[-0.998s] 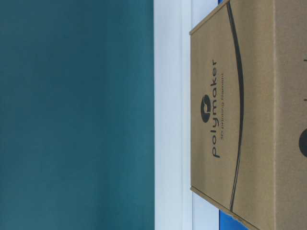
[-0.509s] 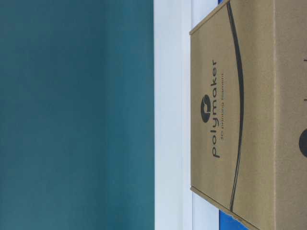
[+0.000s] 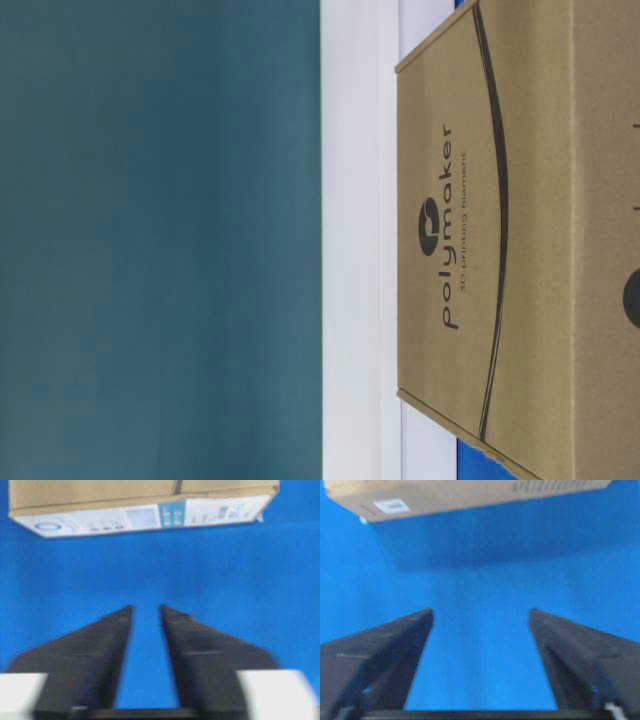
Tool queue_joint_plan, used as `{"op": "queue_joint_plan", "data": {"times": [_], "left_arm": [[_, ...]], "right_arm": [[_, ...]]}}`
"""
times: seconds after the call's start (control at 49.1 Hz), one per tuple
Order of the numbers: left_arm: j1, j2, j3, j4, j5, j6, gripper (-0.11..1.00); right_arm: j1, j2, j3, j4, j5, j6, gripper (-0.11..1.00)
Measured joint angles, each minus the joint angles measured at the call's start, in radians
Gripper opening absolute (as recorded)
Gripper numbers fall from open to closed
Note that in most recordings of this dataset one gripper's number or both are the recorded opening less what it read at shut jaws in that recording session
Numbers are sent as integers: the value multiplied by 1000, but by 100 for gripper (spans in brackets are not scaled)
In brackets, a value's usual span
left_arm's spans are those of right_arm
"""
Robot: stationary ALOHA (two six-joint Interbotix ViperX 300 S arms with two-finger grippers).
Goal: Place the cardboard box on the stand after clamping it between your arms.
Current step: 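Move both grippers inward toward the left and right sides of the box, then press both grippers against opposite sides of the polymaker box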
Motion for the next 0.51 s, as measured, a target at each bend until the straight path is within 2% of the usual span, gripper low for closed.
{"op": "queue_joint_plan", "data": {"times": [0.102, 0.183, 0.224, 0.509], "left_arm": [[0, 26, 0, 0, -3, -12, 71], [2, 54, 0, -2, -12, -25, 86], [2, 69, 0, 0, -20, -31, 89], [14, 193, 0, 0, -130, -32, 86]], "right_arm": [[-2, 38, -3, -8, 3, 2, 95], [-2, 64, -3, -23, 3, 2, 100], [-2, 74, -3, -31, 3, 2, 99], [-18, 173, -5, -43, -49, 2, 98]]}}
